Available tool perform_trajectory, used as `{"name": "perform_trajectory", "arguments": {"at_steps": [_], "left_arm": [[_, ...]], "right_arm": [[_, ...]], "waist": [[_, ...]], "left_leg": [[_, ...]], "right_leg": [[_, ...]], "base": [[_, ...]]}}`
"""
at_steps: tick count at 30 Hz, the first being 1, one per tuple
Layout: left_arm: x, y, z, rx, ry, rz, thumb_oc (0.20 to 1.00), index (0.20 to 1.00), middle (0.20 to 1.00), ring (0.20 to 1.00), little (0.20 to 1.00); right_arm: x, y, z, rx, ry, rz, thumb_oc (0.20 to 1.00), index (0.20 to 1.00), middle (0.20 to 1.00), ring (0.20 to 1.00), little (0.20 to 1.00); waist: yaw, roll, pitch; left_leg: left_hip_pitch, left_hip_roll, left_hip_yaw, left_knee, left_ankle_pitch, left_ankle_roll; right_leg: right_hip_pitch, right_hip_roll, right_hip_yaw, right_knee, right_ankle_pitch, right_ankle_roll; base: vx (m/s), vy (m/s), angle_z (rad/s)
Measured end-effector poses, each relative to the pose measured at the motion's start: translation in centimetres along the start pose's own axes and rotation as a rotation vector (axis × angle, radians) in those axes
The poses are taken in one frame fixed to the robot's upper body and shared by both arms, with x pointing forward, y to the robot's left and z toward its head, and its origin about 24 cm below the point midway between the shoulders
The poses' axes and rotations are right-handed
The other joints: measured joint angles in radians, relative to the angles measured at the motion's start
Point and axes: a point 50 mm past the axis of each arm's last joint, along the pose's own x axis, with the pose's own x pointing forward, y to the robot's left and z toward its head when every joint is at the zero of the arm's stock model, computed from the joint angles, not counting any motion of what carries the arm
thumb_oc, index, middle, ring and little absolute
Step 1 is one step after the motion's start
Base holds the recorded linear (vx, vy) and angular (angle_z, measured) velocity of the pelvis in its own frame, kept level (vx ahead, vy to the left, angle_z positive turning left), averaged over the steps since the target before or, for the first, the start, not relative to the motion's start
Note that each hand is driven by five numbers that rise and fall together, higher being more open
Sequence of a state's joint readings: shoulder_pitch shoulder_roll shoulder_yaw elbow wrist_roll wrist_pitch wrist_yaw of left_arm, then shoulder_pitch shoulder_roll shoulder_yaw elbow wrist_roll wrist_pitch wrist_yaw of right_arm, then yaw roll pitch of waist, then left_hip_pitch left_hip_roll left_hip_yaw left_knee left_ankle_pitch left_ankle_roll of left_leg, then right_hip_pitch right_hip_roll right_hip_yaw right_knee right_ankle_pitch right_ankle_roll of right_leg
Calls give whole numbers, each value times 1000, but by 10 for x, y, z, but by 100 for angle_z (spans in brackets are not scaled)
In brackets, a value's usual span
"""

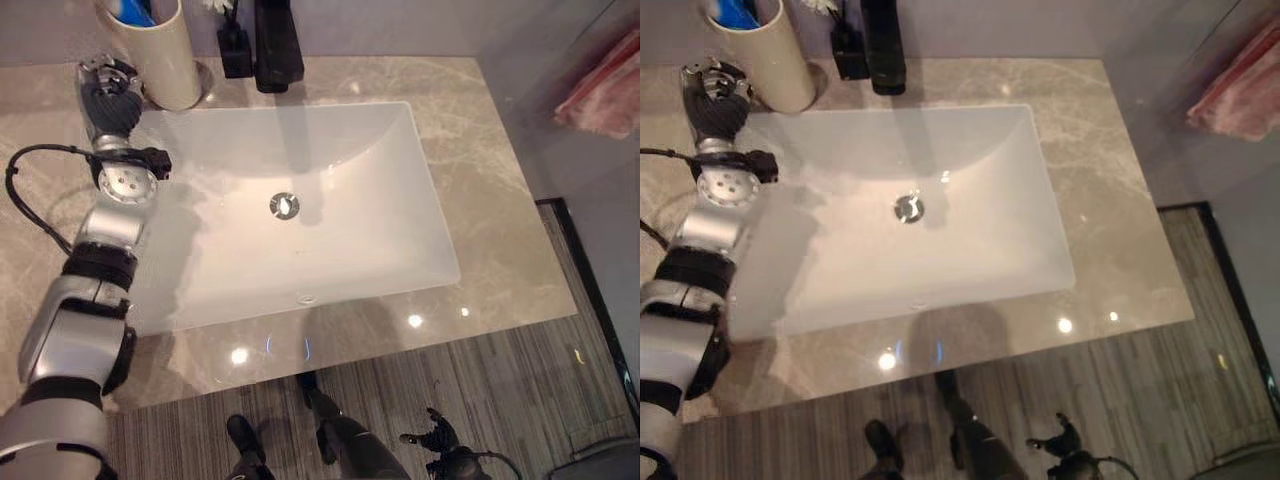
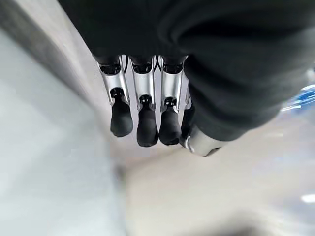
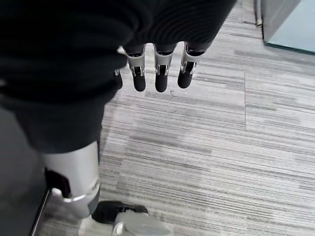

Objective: Put brush and paste in cup on sink, flatten towel.

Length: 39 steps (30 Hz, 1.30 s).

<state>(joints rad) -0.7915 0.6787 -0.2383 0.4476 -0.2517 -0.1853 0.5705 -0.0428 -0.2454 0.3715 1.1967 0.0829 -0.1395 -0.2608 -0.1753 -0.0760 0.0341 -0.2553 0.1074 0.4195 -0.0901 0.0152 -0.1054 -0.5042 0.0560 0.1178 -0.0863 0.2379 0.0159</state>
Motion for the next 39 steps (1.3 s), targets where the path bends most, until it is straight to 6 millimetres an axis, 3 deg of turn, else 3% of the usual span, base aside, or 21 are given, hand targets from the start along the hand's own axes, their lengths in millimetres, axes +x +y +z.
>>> {"name": "perform_trajectory", "arguments": {"at_steps": [2,5,9,10,21,22,25,26,30,31,32,33,34,35,36,39], "left_arm": [[-11,4,-15,34,36,-14,200,200,200,200,200],[-39,36,-42,33,124,30,200,200,200,200,200],[-79,76,-55,2,170,84,200,200,200,200,200],[-91,83,-61,-3,200,92,200,200,200,200,200],[-190,149,-96,108,435,283,200,200,200,200,200],[-208,154,-110,114,533,338,200,200,200,200,200],[-235,162,-129,135,665,394,200,200,200,200,200],[-260,169,-151,184,825,430,200,200,200,200,200],[-318,182,-175,253,1104,520,200,200,200,200,200],[-366,192,-181,312,1333,593,614,614,614,614,614],[-391,196,-179,337,1449,634,893,893,893,893,893],[-420,199,-174,357,1586,687,893,893,893,893,893],[-443,195,-168,356,1703,719,1000,1000,1000,1000,1000],[-445,191,-169,356,1722,691,1000,1000,1000,1000,1000],[-440,186,-172,348,1715,658,1000,1000,1000,1000,1000],[-434,181,-175,399,1698,529,1000,1000,1000,1000,1000]], "right_arm": [[1,-2,-1,3,14,-7,1000,1000,1000,1000,1000],[0,-10,-14,18,76,-35,1000,1000,1000,1000,1000],[-2,-14,-26,12,129,-32,1000,1000,1000,1000,1000],[-4,-15,-31,3,150,-31,1000,1000,1000,1000,1000],[-8,-16,-48,-30,235,-18,1000,1000,1000,1000,1000],[-8,-17,-48,-30,232,-21,1000,1000,1000,1000,1000],[-4,-20,-39,-33,208,-27,1000,1000,1000,1000,1000],[0,-29,-32,-59,177,-45,1000,1000,1000,1000,1000],[3,-45,-27,-70,162,-82,1000,1000,1000,1000,1000],[3,-47,-25,-69,145,-88,1000,1000,1000,1000,1000],[3,-47,-24,-69,142,-88,1000,1000,1000,1000,1000],[3,-47,-24,-68,137,-87,1000,1000,1000,1000,1000],[2,-47,-28,-72,147,-86,1000,1000,1000,1000,1000],[0,-46,-34,-76,164,-83,1000,1000,1000,1000,1000],[-5,-37,-46,-74,203,-60,1000,1000,1000,1000,1000],[-15,-23,-66,-66,258,-26,1000,1000,1000,1000,1000]], "waist": [[19,4,2],[43,42,29],[79,68,47],[104,75,46],[228,88,35],[240,95,21],[267,99,22],[268,99,23],[265,58,38],[253,36,36],[245,28,36],[230,19,33],[203,24,31],[199,26,30],[198,1,23],[183,-19,8]], "left_leg": [[25,0,-1,0,0,0],[93,0,-27,-2,-2,2],[135,2,-60,-2,-3,4],[138,2,-73,-2,-3,4],[204,22,-200,-1,-4,3],[202,24,-218,-1,-2,1],[202,27,-231,7,-1,-1],[183,24,-271,39,2,-4],[156,-3,-358,117,2,-9],[152,-25,-394,151,-19,-4],[161,-40,-412,158,-35,3],[176,-51,-423,155,-46,18],[186,-52,-420,134,-64,27],[192,-50,-414,116,-76,27],[200,-65,-406,86,-73,38],[217,-97,-398,61,-58,60]], "right_leg": [[25,-1,-10,0,-3,2],[105,-7,-37,-1,-28,0],[161,-17,-73,-1,-57,-18],[169,-19,-79,-1,-59,-19],[296,-25,-210,-9,-105,-21],[302,-24,-222,-9,-111,-24],[313,-24,-239,-7,-114,-25],[322,-30,-261,-1,-117,-23],[332,-54,-262,-10,-124,-33],[332,-67,-239,-10,-121,-28],[333,-74,-226,-10,-115,-23],[332,-76,-211,-10,-104,-24],[329,-71,-214,-9,-96,-15],[325,-68,-214,-5,-92,-10],[316,-83,-207,-1,-81,2],[314,-111,-198,-1,-70,17]], "base": [[0,49,15],[-18,63,19],[-20,18,26],[3,10,28],[-2,-45,34],[-49,-25,32],[-92,-18,25],[-95,-47,38],[-77,55,10],[-55,126,-28],[-47,162,-47],[-14,120,-35],[-32,184,-19],[-52,178,-7],[-92,209,-8],[-146,193,-14]]}}
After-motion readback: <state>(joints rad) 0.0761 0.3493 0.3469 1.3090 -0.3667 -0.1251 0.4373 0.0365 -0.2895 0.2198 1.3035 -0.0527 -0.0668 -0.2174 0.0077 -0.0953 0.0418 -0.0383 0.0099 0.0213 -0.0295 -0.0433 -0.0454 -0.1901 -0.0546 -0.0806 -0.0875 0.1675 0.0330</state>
